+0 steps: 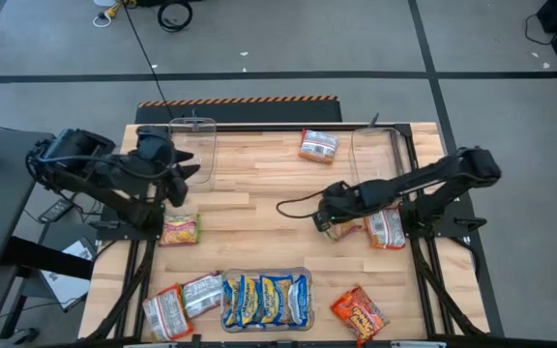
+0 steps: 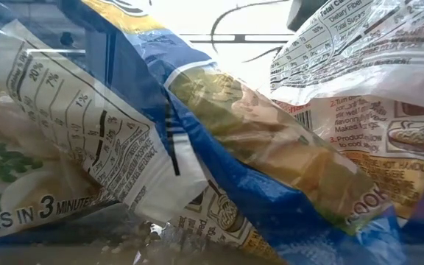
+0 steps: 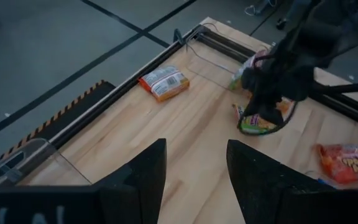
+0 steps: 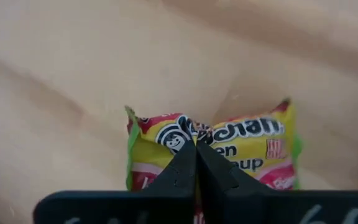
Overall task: Sort Maruchan noodles
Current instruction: Put the green noodle pack into the top right transparent bin
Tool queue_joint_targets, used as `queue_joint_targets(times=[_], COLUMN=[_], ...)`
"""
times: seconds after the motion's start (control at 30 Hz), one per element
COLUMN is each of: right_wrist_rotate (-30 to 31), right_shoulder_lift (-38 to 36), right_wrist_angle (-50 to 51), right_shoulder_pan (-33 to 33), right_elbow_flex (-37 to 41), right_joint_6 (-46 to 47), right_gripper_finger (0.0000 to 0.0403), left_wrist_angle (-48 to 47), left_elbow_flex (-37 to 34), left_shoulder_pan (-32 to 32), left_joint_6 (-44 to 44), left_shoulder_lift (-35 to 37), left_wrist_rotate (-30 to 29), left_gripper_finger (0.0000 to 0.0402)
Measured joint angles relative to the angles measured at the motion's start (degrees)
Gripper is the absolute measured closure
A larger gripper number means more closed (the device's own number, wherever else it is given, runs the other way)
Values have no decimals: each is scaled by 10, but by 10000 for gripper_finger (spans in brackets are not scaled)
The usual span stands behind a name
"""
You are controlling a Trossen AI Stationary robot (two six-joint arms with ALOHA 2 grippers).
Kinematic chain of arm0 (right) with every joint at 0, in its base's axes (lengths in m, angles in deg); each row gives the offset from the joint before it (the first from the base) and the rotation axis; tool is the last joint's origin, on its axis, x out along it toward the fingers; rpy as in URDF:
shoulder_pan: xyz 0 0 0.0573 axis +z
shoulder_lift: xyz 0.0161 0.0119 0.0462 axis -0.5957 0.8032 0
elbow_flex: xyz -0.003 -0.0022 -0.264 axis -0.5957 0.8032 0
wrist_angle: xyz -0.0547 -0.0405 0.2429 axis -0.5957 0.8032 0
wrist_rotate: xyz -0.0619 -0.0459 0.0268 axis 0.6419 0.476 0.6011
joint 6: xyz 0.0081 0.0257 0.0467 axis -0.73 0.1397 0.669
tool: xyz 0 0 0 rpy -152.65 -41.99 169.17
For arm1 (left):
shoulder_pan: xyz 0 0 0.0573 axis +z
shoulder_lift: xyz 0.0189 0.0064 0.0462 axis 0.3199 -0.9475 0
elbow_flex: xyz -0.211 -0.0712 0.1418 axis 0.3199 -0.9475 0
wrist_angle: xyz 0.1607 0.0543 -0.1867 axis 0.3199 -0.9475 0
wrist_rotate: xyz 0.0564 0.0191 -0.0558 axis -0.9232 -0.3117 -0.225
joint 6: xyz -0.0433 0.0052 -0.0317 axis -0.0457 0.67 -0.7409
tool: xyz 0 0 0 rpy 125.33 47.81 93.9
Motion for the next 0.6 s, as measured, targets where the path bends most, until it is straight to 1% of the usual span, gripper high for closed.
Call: queue_joint_targets(times=[0.13, 0.23, 0.3, 0.43, 0.53, 0.6], right_wrist_rotate=[-98, -167, -200, -271, -311, -323], right_shoulder_lift=[41, 51, 51, 57, 99, 147], right_wrist_angle=[-13, 11, 24, 60, 127, 183], right_shoulder_pan=[-23, -54, -79, -134, -175, -197], right_elbow_flex=[-9, -39, -70, -148, -212, -257], right_joint_6=[-77, -171, -280, -578, -758, -829], right_gripper_finger=[363, 327, 299, 255, 242, 240], left_wrist_angle=[-11, -15, -17, -17, -17, -17], left_elbow_flex=[0, 0, 0, 0, 0, 0], left_shoulder_pan=[0, 1, 5, 24, 37, 43], left_joint_6=[16, 51, 82, 137, 174, 186], left_shoulder_lift=[16, 32, 45, 71, 87, 97], left_wrist_rotate=[12, 12, 12, 12, 11, 11], left_gripper_finger=[230, 230, 230, 230, 230, 230])
